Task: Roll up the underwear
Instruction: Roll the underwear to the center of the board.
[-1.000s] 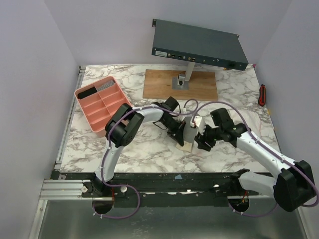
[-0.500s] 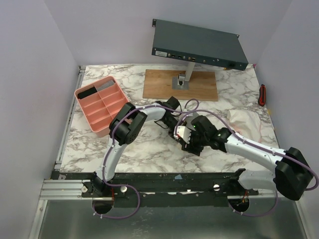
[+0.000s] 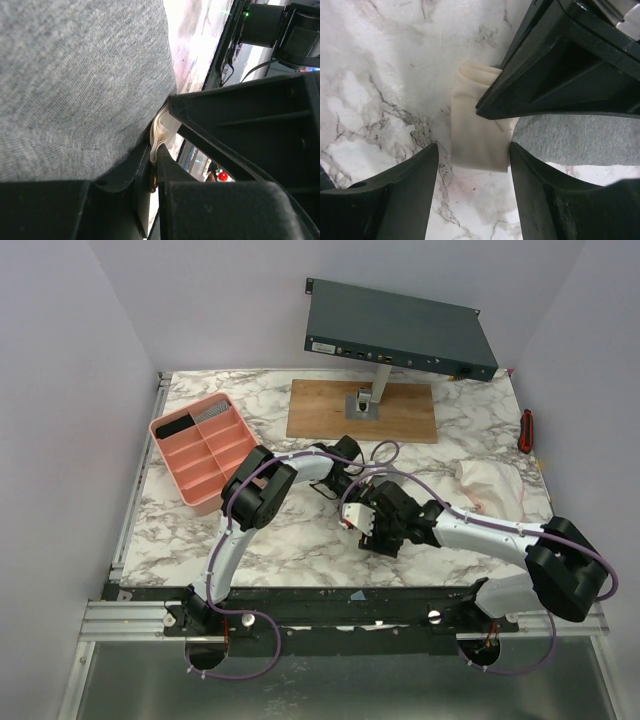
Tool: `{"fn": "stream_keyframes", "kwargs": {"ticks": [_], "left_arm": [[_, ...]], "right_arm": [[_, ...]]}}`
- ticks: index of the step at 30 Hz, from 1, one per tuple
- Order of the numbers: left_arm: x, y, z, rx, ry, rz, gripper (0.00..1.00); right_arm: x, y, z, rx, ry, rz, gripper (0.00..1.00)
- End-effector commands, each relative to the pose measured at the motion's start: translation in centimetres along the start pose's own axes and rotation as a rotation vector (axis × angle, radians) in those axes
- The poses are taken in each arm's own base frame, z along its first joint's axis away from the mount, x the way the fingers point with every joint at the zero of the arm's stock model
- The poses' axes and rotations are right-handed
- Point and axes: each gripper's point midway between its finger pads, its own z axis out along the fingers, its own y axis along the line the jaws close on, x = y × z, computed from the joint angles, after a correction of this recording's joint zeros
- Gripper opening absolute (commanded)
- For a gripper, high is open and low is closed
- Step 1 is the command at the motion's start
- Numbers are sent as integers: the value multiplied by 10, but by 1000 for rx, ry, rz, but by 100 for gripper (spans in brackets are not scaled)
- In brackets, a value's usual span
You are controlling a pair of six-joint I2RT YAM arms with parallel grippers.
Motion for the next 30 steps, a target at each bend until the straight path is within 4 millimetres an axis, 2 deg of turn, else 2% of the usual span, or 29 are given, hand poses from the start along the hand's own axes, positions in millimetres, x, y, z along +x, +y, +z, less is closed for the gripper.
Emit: {"fn": "stream_keyframes", "kwargs": {"ticks": [1, 8, 14, 19, 21, 24, 30], "left_arm": [[3, 7, 4, 7, 18, -7, 10], [4, 7, 4, 16, 22, -7, 10], [4, 5, 3, 20, 20, 2, 13], [1, 2, -1, 20, 13, 27, 18], [0, 0, -4, 15, 6, 39, 21], [-4, -1, -12, -1, -13, 63, 33], [-16, -4, -37, -25, -79, 99, 52]], "right_arm": [[5, -10, 7, 55, 32, -28, 61], [15, -6, 16, 33, 75, -30, 50], [25, 2, 17, 0, 109, -27, 27], [27, 9, 14, -34, 115, -7, 12], [26, 12, 11, -49, 109, 4, 8], [22, 15, 6, -77, 88, 25, 4], [17, 18, -3, -131, 46, 79, 1]]}}
